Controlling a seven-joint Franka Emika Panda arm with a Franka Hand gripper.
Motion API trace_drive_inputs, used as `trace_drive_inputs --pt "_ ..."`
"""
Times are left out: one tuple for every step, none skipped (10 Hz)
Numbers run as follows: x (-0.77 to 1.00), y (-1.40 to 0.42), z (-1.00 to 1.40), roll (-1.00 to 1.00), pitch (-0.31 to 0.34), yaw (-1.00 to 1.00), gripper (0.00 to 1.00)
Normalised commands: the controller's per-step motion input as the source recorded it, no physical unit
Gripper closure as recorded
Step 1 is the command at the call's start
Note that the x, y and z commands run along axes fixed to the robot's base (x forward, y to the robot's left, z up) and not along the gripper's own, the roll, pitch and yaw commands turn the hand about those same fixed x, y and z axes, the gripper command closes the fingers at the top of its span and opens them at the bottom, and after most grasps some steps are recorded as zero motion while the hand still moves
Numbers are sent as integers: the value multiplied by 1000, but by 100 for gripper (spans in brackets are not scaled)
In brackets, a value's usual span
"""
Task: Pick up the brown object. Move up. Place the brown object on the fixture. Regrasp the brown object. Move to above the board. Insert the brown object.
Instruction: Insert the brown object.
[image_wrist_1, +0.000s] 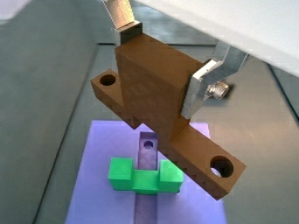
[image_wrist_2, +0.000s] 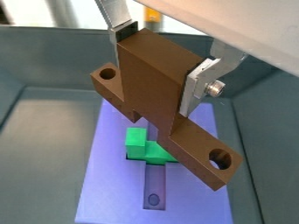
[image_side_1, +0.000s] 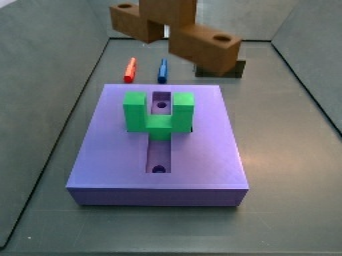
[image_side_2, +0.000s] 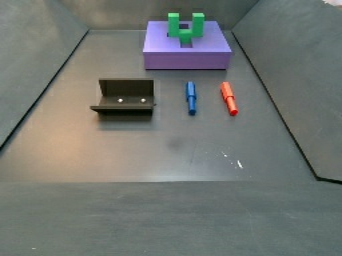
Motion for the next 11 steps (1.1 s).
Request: trace_drive_inputs --pt "0 -14 -237 -54 0 -1000 100" --pt "0 -91 -240 -16 0 -1000 100" --pt "0 -89 -257 -7 0 -1000 100" --pt "0 -97 -249 -1 0 -1000 100" --pt "0 -337 -266 0 0 -909 100" --pt "0 -377 -277 14 0 -877 100" --pt "0 -300 -280 0 0 -926 100" --pt "0 -251 -254 0 0 -940 100" --pt "0 -117 -263 -11 0 -1000 100" --pt "0 0 -309 0 13 -1000 100" --pt "-60 46 -163 0 24 -891 100"
